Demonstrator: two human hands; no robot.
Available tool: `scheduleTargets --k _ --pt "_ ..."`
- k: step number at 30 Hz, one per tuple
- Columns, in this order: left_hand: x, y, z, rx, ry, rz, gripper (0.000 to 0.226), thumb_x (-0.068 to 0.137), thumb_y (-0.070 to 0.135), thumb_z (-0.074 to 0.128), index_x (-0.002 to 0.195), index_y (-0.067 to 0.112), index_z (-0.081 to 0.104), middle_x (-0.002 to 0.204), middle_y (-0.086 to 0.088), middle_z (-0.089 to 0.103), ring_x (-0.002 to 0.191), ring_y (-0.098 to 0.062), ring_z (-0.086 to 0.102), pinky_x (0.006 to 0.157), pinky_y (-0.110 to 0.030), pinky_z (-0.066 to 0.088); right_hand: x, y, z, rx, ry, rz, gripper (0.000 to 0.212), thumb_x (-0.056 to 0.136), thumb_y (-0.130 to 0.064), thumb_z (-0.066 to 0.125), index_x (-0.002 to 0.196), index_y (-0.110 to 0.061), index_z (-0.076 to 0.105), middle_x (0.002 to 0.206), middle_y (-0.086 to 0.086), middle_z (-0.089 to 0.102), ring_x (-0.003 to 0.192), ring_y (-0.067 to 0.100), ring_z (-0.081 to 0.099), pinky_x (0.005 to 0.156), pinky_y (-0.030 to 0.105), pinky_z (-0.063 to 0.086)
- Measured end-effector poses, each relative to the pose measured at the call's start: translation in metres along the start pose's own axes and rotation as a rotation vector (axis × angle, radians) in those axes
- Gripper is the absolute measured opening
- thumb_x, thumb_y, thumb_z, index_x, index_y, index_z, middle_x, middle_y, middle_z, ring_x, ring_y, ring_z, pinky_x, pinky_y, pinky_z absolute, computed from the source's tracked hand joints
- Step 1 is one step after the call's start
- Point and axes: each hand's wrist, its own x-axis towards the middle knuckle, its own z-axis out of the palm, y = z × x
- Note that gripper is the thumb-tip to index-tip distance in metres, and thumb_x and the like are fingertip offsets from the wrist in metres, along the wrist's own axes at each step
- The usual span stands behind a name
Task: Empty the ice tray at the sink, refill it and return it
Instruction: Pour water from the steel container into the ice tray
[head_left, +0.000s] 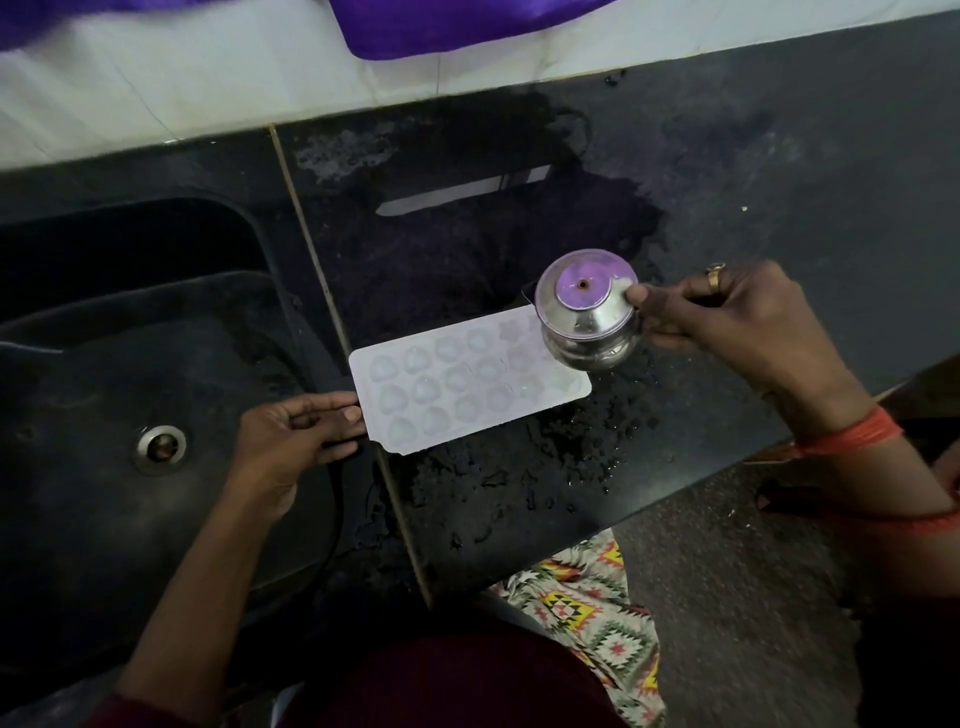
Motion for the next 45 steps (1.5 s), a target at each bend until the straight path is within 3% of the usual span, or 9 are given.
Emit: scheduleTargets --k 4,8,13,20,25,29,34,45 --pt "0.000 -0.002 0.000 0.001 -0.002 -0.002 0.015 0.082 0.003 0.075 0.097 0.006 0.074 0.087 -0.010 0.078 0.082 -0.018 0.076 0.058 -0.020 0.057 0.001 -0.004 0.003 0.008 -0.005 -0.018 0.032 0.075 -0.046 0.080 0.082 -0.016 0.080 0.075 -0.004 0.078 0.071 0.008 0.075 0.063 0.010 0.055" --pt "0.000 -0.004 -0.003 -0.001 -0.007 -0.004 0.016 0.082 0.005 0.076 0.098 0.005 0.073 0.088 -0.011 0.078 0.083 -0.019 0.076 0.058 -0.020 0.057 0.002 -0.006 0.007 -0.049 -0.010 -0.026 0.030 0.076 -0.048 0.079 0.081 -0.018 0.080 0.074 -0.006 0.077 0.071 0.008 0.075 0.068 0.013 0.058" --pt "0.000 -0.006 -0.004 -0.010 -0.017 0.000 0.018 0.082 0.004 0.075 0.100 0.004 0.073 0.088 -0.010 0.078 0.083 -0.019 0.076 0.059 -0.021 0.058 0.002 -0.007 0.011 -0.139 -0.006 -0.057 0.029 0.079 -0.051 0.077 0.079 -0.022 0.080 0.068 -0.013 0.075 0.065 -0.001 0.072 0.062 0.001 0.046" --pt "0.002 -0.009 -0.005 -0.022 -0.024 0.001 0.018 0.080 0.007 0.077 0.098 0.006 0.074 0.089 -0.011 0.078 0.085 -0.020 0.076 0.059 -0.021 0.058 0.003 -0.008 0.014 -0.180 -0.017 -0.080 0.030 0.079 -0.052 0.077 0.077 -0.023 0.080 0.067 -0.014 0.074 0.064 -0.002 0.071 0.061 0.001 0.046" --pt "0.004 -0.011 -0.007 -0.031 -0.032 0.011 0.031 0.069 0.016 0.081 0.098 0.006 0.075 0.091 -0.013 0.078 0.086 -0.022 0.076 0.061 -0.022 0.059 0.005 -0.008 0.014 -0.208 -0.014 -0.110 0.028 0.078 -0.053 0.077 0.076 -0.025 0.079 0.062 -0.019 0.072 0.062 -0.006 0.069 0.058 -0.002 0.042" --pt "0.005 -0.013 -0.009 -0.035 -0.038 0.013 0.025 0.074 0.012 0.081 0.098 0.007 0.075 0.091 -0.013 0.078 0.088 -0.024 0.076 0.061 -0.022 0.059 0.007 -0.008 0.014 -0.232 -0.016 -0.123 0.029 0.078 -0.053 0.077 0.077 -0.024 0.080 0.062 -0.021 0.071 0.061 -0.007 0.069 0.057 -0.003 0.041" --pt "0.006 -0.013 -0.009 -0.040 -0.045 0.016 0.038 0.063 0.022 0.083 0.097 0.007 0.075 0.091 -0.013 0.078 0.087 -0.023 0.076 0.061 -0.022 0.059 0.008 -0.007 0.015 -0.237 -0.021 -0.134 0.029 0.078 -0.052 0.077 0.078 -0.024 0.080 0.064 -0.020 0.072 0.062 -0.006 0.070 0.058 -0.001 0.044" --pt "0.007 -0.015 -0.010 -0.043 -0.053 0.018 0.037 0.064 0.021 0.082 0.098 0.008 0.075 0.092 -0.013 0.078 0.088 -0.023 0.076 0.061 -0.022 0.058 0.006 -0.007 0.014 -0.244 -0.029 -0.138 0.027 0.079 -0.049 0.077 0.078 -0.022 0.079 0.064 -0.021 0.072 0.061 -0.007 0.069 0.058 -0.001 0.044"
